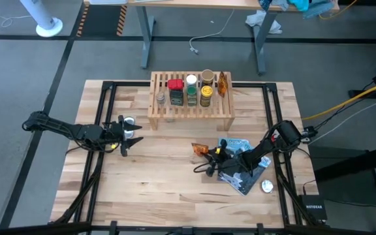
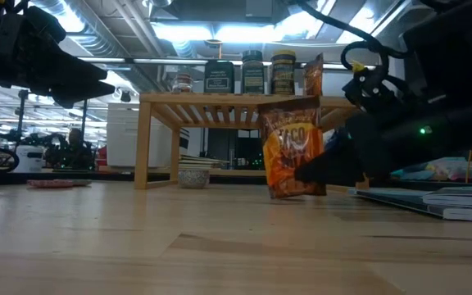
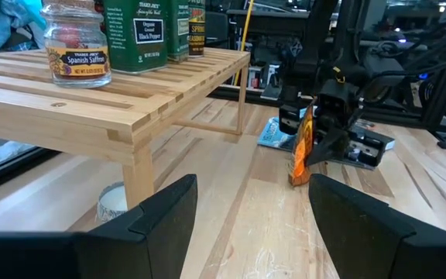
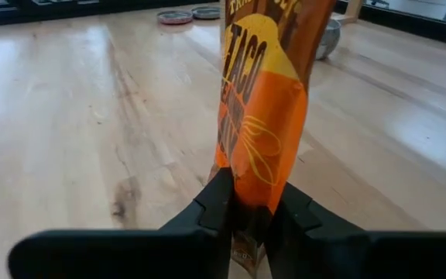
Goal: Shelf spices
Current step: Remove the bottom orange seasoning pack from the shelf
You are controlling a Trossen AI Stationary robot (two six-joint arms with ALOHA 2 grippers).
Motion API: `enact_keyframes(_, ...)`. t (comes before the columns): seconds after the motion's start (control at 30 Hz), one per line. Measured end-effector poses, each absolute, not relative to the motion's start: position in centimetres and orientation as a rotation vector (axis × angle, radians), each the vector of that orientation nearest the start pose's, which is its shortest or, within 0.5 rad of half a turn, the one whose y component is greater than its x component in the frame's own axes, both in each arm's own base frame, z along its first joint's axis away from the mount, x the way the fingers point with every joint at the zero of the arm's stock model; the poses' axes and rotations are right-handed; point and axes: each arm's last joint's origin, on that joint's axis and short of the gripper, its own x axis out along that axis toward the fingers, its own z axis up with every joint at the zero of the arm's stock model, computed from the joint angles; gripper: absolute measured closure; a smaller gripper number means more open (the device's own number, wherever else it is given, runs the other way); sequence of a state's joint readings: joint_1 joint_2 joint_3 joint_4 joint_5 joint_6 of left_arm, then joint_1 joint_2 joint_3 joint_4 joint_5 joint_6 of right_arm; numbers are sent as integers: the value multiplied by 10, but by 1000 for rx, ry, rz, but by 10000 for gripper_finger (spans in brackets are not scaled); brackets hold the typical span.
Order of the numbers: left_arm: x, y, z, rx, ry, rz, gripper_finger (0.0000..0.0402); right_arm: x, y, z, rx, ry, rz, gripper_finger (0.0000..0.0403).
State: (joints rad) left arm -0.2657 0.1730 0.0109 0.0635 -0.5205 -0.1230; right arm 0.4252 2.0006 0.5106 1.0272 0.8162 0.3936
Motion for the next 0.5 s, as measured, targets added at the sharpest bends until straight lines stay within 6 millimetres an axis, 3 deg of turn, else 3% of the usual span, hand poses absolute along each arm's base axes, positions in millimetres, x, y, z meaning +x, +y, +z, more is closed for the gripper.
enact_keyframes(0.23,104,-13,159,-84,76,260,160,271,101,64,121,313,-405,304)
enact_keyframes(0.5,104,-13,160,-85,75,260,160,272,101,65,128,315,-384,219)
